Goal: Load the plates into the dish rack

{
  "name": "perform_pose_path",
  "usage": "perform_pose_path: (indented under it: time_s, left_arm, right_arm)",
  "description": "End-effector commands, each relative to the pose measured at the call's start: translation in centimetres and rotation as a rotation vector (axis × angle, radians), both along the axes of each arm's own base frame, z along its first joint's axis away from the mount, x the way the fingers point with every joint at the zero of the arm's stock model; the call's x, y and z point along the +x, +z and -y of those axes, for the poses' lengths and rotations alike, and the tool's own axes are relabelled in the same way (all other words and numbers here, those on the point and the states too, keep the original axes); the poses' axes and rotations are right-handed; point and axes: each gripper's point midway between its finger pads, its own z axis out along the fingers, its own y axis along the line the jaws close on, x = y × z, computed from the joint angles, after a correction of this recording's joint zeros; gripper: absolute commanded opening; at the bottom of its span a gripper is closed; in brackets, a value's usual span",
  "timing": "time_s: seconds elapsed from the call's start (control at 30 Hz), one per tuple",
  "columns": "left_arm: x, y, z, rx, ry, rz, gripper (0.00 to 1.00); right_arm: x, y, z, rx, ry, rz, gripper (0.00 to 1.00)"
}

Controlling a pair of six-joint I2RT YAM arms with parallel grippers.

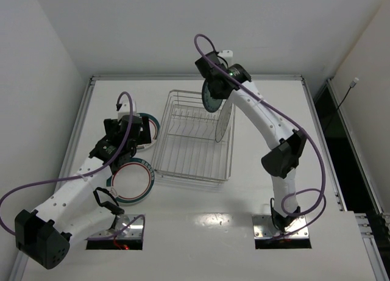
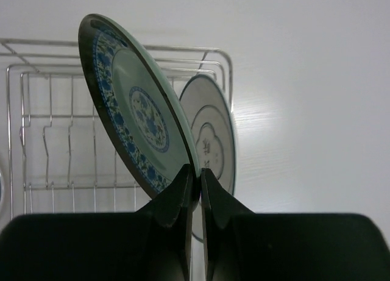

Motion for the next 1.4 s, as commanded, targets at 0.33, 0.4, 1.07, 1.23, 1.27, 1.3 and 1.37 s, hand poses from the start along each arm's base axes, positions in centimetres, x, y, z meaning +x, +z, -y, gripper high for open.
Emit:
perform_pose_path:
  time_s: [0.33,0.4,1.07,1.23,1.27,1.3,1.37]
  left_arm:
    - [0.4,1.6,0.4,-0.043,-0.015,0.049,1.0]
    - [0.4,1.6,0.7,-0.049,-0.026,0.046,1.0]
    - [0.3,-2.2,6.2,-0.154,-0.309,-0.118,0.9]
    - [0.1,-4.4,7.7,-0.169,-0.384,-0.206,0.85]
    - [0.1,-5.5,8.1,-0.171,-0.394,-0.246,0.74]
    - [-0.1,-6.3,8.2,-0.169,-0.398,-0.278,0.65]
    - [-0.2,-7.8,8.5,-0.18,-0.408,-0.341,0.42]
  right_arm:
    - [-0.7,0.3,2.3,-0.308,-0.042,-0.035,0.0]
    - [-0.7,0.6,2.7,-0.339,-0.045,-0.034,0.0]
    - [-0.8,2.5,2.9,-0.345,-0.019,0.04,0.0]
    - [-1.5,4.6,1.1,-0.279,0.057,0.091,0.0]
    - [-1.4,4.9,1.0,-0.273,0.056,0.098,0.0]
    - [-1.4,5.4,1.0,-0.264,0.054,0.109,0.0]
    - [-1.8,5.6,0.4,-0.291,0.079,0.112,0.0]
